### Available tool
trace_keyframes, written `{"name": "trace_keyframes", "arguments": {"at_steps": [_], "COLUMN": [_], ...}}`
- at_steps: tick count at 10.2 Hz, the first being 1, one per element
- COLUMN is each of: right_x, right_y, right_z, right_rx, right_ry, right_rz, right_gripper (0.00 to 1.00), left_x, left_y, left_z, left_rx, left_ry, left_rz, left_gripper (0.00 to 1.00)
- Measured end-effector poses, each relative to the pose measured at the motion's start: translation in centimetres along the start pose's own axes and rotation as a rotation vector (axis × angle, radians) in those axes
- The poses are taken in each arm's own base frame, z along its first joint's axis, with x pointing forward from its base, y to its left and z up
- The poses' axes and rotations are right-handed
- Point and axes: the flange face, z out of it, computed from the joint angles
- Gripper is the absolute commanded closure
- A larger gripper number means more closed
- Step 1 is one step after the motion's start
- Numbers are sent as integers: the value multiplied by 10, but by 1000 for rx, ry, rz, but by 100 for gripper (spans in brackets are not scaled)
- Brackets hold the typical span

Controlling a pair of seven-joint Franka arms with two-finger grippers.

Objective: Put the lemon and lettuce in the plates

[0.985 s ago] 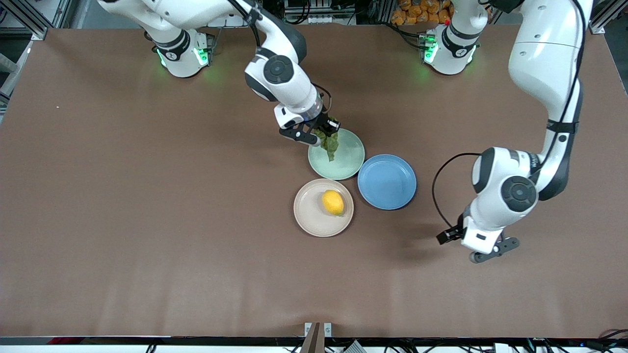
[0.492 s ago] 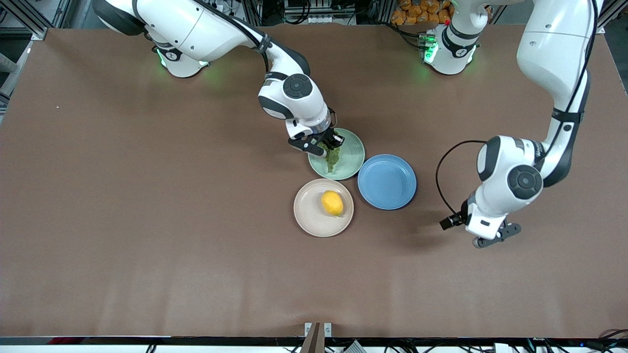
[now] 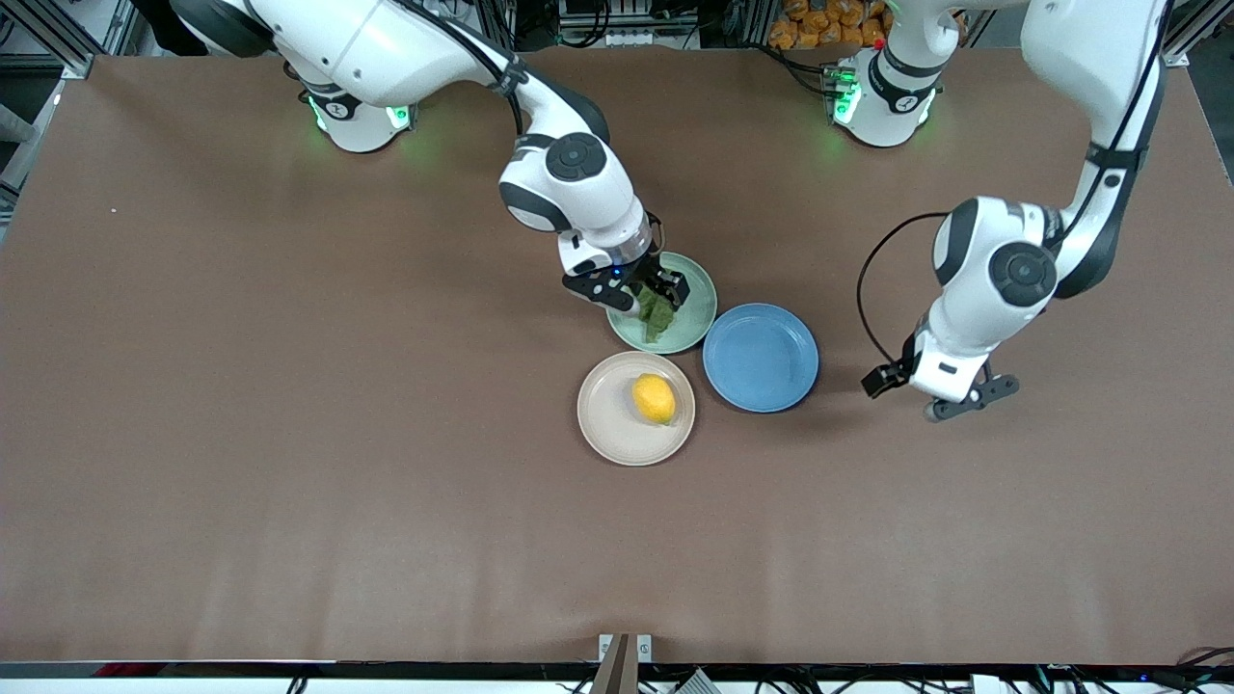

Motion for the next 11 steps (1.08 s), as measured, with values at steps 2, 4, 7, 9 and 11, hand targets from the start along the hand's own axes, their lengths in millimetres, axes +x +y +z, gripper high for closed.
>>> {"name": "trace_keyframes", "arguments": {"at_steps": [2, 4, 7, 9, 11], "right_x": [26, 45, 92, 126, 171], "right_y": [-5, 12, 56, 82, 118], "right_z": [-60, -116, -218, -266, -294], "right_rx": [43, 3, -151, -176, -219], "right_ry": [10, -45, -77, -24, -43], "right_rz": [26, -58, -205, -221, -329], "right_gripper": [0, 0, 0, 0, 0], "left_x": [-8, -17, -36, -40, -32], "left_y": [-25, -41, -47, -33, -19], "left_z": [-14, -24, -33, -45, -69], "left_rx": [9, 16, 22, 5, -17], "left_ry": [10, 16, 22, 50, 90], "left_rz": [-29, -47, -38, -12, 14], "left_gripper": [0, 0, 0, 0, 0]}}
